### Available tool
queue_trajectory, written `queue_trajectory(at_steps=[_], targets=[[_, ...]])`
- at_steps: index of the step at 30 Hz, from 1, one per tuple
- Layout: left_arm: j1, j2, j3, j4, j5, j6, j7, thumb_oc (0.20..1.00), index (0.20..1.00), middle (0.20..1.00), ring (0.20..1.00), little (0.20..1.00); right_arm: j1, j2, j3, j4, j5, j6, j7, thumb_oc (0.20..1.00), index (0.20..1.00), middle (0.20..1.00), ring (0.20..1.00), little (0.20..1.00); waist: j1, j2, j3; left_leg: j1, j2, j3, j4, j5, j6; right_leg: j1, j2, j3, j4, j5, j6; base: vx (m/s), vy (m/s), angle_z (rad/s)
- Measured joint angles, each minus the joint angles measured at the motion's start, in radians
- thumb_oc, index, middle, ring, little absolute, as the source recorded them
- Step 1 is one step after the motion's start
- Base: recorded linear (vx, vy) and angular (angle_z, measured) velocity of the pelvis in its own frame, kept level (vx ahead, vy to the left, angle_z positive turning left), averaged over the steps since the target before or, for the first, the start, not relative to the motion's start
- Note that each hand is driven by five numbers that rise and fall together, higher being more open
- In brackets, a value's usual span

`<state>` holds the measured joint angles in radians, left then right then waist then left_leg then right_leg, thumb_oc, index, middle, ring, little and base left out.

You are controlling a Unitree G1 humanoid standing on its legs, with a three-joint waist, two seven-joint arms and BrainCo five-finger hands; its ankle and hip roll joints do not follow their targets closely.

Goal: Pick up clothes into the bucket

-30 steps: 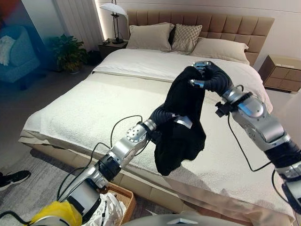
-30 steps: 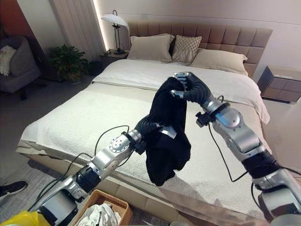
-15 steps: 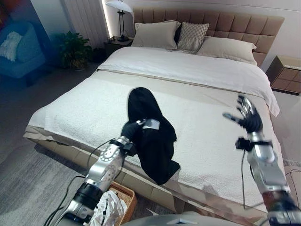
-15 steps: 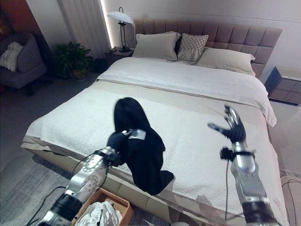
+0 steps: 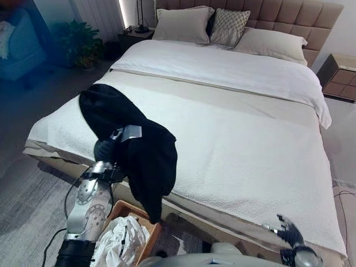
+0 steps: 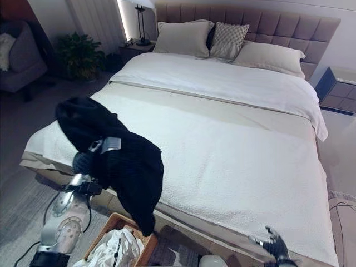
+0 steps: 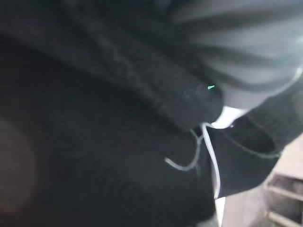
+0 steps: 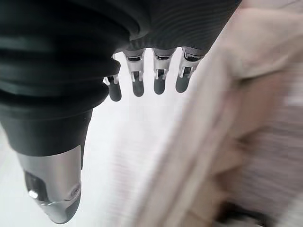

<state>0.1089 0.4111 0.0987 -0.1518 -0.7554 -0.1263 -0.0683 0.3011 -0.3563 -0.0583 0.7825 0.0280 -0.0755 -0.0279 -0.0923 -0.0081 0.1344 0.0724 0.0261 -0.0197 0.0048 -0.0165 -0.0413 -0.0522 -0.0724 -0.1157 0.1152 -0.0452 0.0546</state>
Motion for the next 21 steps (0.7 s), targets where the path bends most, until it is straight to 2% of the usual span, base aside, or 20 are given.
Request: queue_trajectory(at_steps=[2,3,6,7,12,15,19,21], targets=[[0.033,0.004,0.042,0.000,0.025,-0.014,0.016,0.200,0.200,0.200,0.200,0.200,-0.007,0.002,0.010,0.053,-0.007,0.004,0.004,1.000,1.000,1.000,1.000,1.000,0.001,-0.002,0.007,-0.018,0.001,-0.002,0.010,-0.001,-0.003,-0.018,0.000,-0.001,0.013,-0.002,0.001,-0.05,0.003,0.03],[0.058,0.003,0.055,0.002,0.038,-0.032,0.025,0.200,0.200,0.200,0.200,0.200,0.002,0.002,0.014,0.089,-0.008,0.000,0.006,1.000,1.000,1.000,1.000,1.000,0.019,-0.004,0.015,-0.028,0.000,-0.006,0.018,-0.001,-0.003,-0.027,0.000,-0.002,0.022,-0.006,0.001,-0.04,0.005,0.04],[0.076,0.001,0.060,0.012,0.047,-0.040,0.036,0.200,0.200,0.200,0.200,0.200,-0.005,0.005,0.019,0.136,-0.008,0.001,0.006,1.000,1.000,1.000,1.000,1.000,0.038,-0.010,0.035,-0.039,0.001,-0.013,0.026,-0.003,-0.005,-0.038,0.001,-0.007,0.031,-0.012,-0.001,-0.09,0.007,0.06],[0.090,0.001,0.065,0.034,0.065,-0.060,0.040,0.200,0.200,0.200,0.200,0.200,-0.024,0.004,0.019,0.145,-0.008,0.001,0.006,1.000,1.000,1.000,1.000,1.000,0.049,-0.012,0.037,-0.063,0.000,-0.014,0.038,-0.005,-0.007,-0.055,-0.002,-0.006,0.045,-0.016,-0.002,-0.10,0.014,0.03],[0.136,0.007,0.087,0.183,0.146,-0.058,0.072,0.200,0.200,0.200,0.200,0.200,-0.079,0.003,0.019,0.136,-0.007,-0.001,0.005,1.000,1.000,1.000,1.000,1.000,0.056,-0.022,0.080,-0.148,-0.003,-0.023,0.102,-0.013,-0.012,-0.135,-0.005,-0.006,0.094,-0.020,-0.002,-0.09,0.019,0.03],[0.135,0.011,0.107,0.306,0.246,-0.052,0.118,0.200,0.200,0.200,0.200,0.200,-0.124,0.001,0.020,0.137,-0.006,-0.007,0.004,1.000,1.000,1.000,1.000,1.000,0.054,-0.030,0.129,-0.193,0.000,-0.029,0.127,-0.016,-0.016,-0.177,-0.004,-0.009,0.115,-0.023,-0.007,-0.07,0.021,0.04],[0.112,0.051,0.119,0.418,0.466,-0.057,0.209,0.200,0.200,0.200,0.200,0.200,-0.154,-0.006,0.035,0.126,-0.001,-0.015,-0.008,1.000,1.000,1.000,1.000,1.000,0.058,-0.036,0.170,-0.259,0.002,-0.039,0.164,-0.024,-0.017,-0.233,-0.002,-0.014,0.141,-0.023,-0.009,-0.07,0.023,0.05],[0.074,0.073,0.119,0.490,0.581,-0.055,0.279,0.200,0.200,0.200,0.200,0.200,-0.186,-0.006,0.040,0.123,0.006,-0.031,-0.026,1.000,1.000,1.000,1.000,1.000,0.058,-0.042,0.212,-0.308,0.004,-0.041,0.205,-0.032,-0.023,-0.275,-0.003,-0.016,0.167,-0.025,-0.011,-0.05,0.008,0.01]])
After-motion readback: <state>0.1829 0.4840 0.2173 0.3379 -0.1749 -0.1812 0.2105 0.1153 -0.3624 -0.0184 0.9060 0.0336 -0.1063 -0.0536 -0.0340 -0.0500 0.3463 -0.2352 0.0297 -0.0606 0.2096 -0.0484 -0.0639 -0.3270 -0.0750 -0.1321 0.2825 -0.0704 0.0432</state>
